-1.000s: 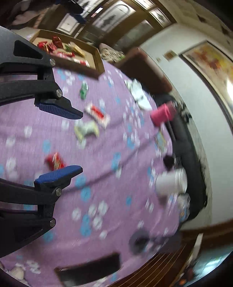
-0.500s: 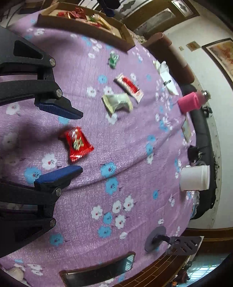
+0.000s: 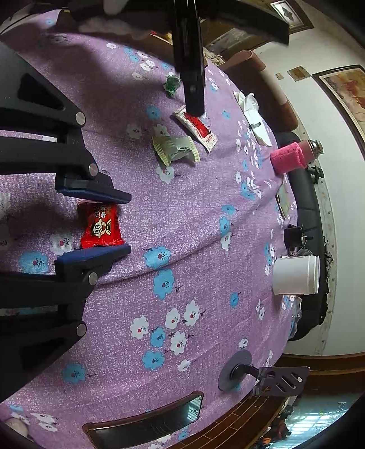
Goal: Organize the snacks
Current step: 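Grasp the red-white candy packet with the left gripper while the right grasps the red candy, then carry both candies over the box and open both grippers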
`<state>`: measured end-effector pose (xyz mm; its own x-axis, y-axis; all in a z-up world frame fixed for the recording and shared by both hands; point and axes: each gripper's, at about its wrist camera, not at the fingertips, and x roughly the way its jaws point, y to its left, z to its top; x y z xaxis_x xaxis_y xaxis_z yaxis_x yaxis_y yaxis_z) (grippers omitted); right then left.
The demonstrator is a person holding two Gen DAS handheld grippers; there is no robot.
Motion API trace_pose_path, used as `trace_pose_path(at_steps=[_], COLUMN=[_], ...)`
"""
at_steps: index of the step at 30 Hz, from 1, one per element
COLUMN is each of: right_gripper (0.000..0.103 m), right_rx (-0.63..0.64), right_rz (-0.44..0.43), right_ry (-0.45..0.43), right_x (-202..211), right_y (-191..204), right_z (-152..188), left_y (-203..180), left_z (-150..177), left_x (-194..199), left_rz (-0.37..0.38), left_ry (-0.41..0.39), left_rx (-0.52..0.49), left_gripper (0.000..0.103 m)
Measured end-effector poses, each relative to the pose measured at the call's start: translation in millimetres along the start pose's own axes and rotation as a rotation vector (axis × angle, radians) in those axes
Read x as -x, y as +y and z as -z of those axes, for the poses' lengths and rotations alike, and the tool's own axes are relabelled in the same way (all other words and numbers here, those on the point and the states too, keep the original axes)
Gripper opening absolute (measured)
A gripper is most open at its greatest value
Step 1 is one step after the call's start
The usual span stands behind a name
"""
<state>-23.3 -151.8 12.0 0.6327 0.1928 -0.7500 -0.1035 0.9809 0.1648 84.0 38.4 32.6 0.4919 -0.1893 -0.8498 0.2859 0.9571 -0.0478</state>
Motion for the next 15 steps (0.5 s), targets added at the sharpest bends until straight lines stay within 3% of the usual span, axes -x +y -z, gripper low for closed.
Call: trace_pose_path(at_steps=[4, 6, 7, 8, 9, 15], right_gripper=[0.031, 0.031, 0.030, 0.029, 0.029, 0.025], right_rx=[0.001, 0.002, 0.002, 0.001, 0.001, -0.014], right_rz=[0.002, 0.002, 0.001, 0.000, -0.002, -0.094], right_ry=[0.001, 0.000, 0.000, 0.000, 0.000, 0.001], right_x=[0, 1, 0, 1, 1, 3], right_y=[0, 1, 1, 0, 0, 2], right_z=[0, 0, 0, 0, 0, 0], left_y=[-9, -14, -16, -17, -18, -19], left_z=[-2, -1, 0, 0, 0, 3], left_x=[-18, -24, -22, -21, -19, 1], left_rz=[-0.029, -0.037, -0.018, -0.015, -0.015, 0.000], left_ry=[0.025, 0.039, 0.022, 0.018, 0.018, -0.014], left_rx=[-0.048, -0.079, -0.084, -0.086, -0.089, -0.064], left_gripper=[0.086, 0.071, 0.059, 0.039, 0.028, 0.028])
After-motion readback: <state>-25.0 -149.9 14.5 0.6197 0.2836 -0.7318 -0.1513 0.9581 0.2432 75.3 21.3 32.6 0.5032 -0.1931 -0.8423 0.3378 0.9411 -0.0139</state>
